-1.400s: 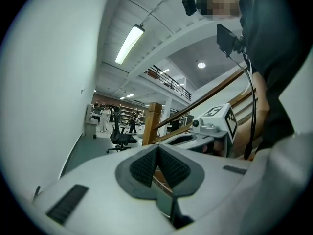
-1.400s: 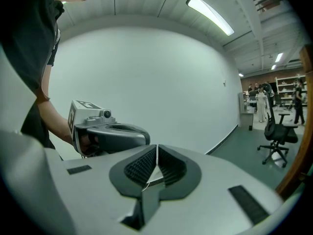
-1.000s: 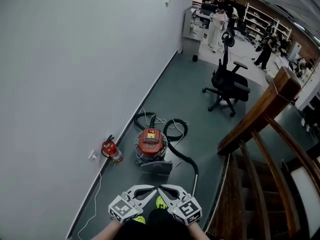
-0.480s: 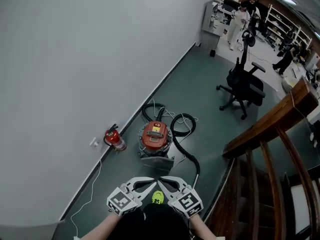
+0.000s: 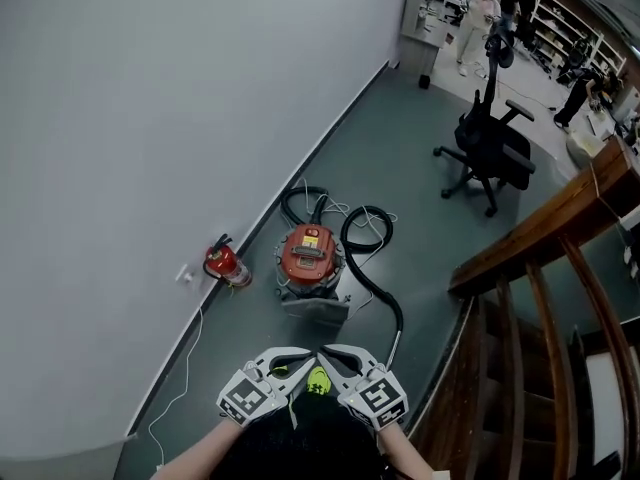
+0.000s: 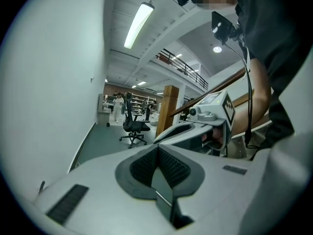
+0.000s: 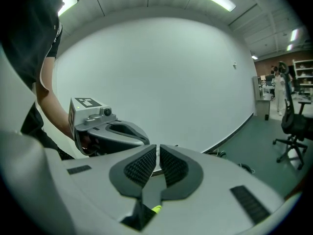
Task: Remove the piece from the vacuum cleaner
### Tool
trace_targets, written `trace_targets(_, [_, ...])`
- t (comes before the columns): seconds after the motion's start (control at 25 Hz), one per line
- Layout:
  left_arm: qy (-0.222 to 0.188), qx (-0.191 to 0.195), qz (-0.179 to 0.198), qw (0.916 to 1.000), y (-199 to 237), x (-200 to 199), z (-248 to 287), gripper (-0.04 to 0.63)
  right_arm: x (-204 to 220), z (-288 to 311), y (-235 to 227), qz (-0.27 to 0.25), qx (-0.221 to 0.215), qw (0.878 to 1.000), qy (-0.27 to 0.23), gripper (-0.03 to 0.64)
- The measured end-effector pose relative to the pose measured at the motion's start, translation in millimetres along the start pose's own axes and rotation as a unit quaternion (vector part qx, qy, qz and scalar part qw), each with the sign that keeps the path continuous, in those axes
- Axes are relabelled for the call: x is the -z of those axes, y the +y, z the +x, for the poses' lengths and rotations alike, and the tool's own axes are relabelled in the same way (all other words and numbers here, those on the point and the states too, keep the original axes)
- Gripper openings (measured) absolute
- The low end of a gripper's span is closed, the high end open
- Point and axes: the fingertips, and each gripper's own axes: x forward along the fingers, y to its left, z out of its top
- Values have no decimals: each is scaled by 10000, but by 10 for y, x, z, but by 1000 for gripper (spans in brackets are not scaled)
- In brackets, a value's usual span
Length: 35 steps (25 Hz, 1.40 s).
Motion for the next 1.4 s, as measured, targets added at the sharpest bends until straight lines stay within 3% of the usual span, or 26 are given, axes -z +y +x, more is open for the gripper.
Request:
trace_targets(0.2, [-35,-25,-129,9999,155,114,6,9,130,141,-88,43,112,9997,212,17])
trace_targets(0.4, [-128,51,129,9998,224,126,80,9,168,202,-185,98,158,9996,234,17])
trace_targets(0.52, [-2,0,-13,10000,321,204,115,9,179,269,-269,154,211,9994,215,17])
trace_targets(0.88, [-266,-122,39,9996,587,409,426,9,447,504,-560,164,314,9990,264,17])
trace_targets(1.12, [-312,-39,454,9985,751,638,568,9,723,682,-660,60,205,9987,469,21])
trace_targets(1.32, [-283,48,112,9995,861,948,614,9,950,827,-727,-46,40,9983,576,54])
trace_targets(1.4, [-280,93,153,9994,904,1072,657,9,1050,904,-774,-84,8,9981,605,69])
